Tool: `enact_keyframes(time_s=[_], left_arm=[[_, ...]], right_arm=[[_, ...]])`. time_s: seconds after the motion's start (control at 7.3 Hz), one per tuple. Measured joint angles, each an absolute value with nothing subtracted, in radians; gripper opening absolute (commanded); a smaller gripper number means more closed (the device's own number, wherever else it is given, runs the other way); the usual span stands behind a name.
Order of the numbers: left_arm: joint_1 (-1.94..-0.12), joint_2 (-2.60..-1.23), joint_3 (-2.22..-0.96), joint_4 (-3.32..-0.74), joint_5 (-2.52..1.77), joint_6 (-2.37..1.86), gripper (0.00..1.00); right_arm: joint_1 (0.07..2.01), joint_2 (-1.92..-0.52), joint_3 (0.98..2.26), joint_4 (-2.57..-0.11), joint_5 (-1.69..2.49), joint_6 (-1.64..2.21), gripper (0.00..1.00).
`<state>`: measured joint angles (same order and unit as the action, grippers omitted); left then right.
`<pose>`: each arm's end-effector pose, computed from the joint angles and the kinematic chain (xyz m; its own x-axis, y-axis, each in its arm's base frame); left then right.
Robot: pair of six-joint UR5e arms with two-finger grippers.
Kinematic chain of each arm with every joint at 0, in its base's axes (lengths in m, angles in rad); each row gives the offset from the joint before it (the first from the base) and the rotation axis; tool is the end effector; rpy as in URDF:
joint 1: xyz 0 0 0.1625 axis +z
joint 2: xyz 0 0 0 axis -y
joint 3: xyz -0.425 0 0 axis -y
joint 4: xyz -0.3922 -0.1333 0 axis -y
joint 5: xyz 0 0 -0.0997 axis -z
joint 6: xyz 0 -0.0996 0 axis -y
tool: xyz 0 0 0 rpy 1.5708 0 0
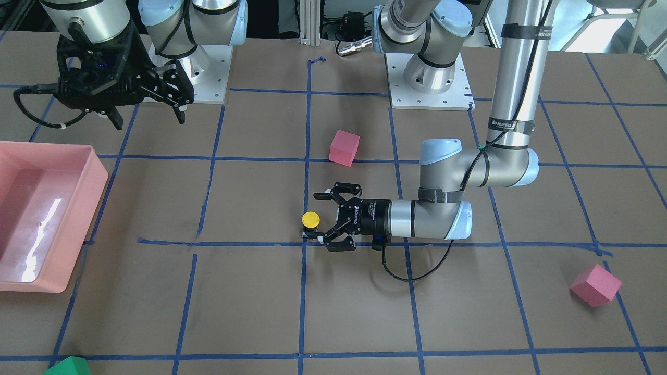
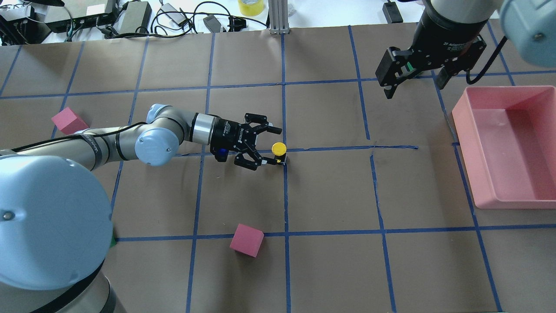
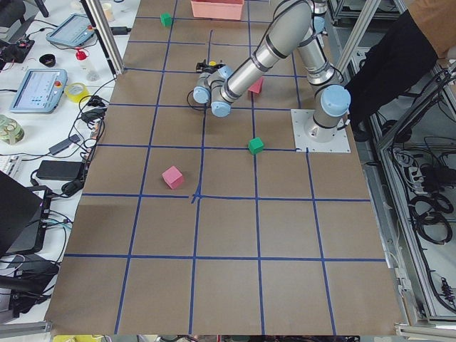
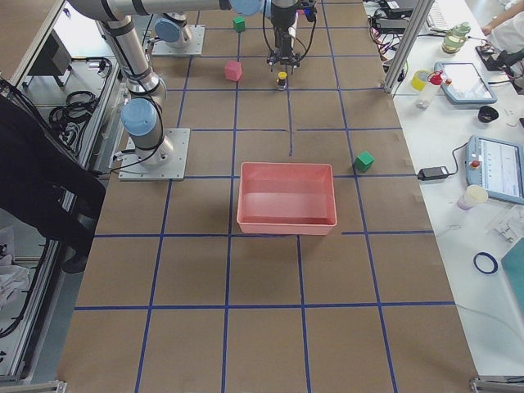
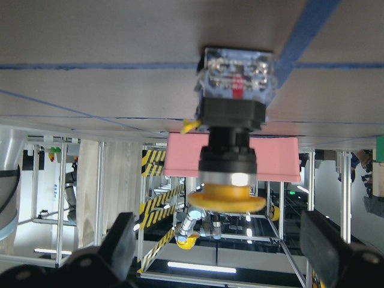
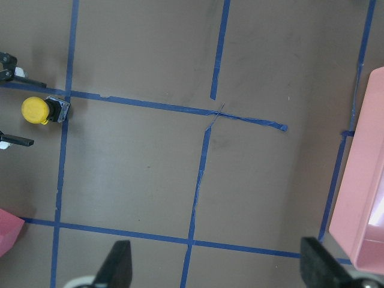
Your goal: Align button upright
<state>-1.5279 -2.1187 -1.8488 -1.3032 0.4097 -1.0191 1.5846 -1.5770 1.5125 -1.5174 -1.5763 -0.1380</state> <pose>-0.2008 -0.5599 0.1505 -0.1667 -0.9851 -0.0434 -0.3402 0.0161 0.9402 0.1395 -0.4877 0.5143 -0.9885 -0.1512 0.0070 -0.1512 0.9884 -0.0102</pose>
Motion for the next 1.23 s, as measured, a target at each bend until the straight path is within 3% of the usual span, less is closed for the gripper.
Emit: enact_keyframes(time_s=[0.27,0.55,1.23], left_arm=[[-1.513,-2.031,-1.697,-1.300,0.525,-1.242,1.00],[-1.493,-1.948,-1.629,-1.288,0.704,-1.204,1.00],[-1.444,-1.764,-1.566,-1.495,1.464,-0.316,1.00]], right_arm=[[1.585,-1.577,1.512,-1.517,-1.577,-0.138,1.00],[1.585,-1.577,1.512,-1.517,-1.577,-0.137,1.00],[1.585,-1.578,1.512,-1.517,-1.577,-0.137,1.00]])
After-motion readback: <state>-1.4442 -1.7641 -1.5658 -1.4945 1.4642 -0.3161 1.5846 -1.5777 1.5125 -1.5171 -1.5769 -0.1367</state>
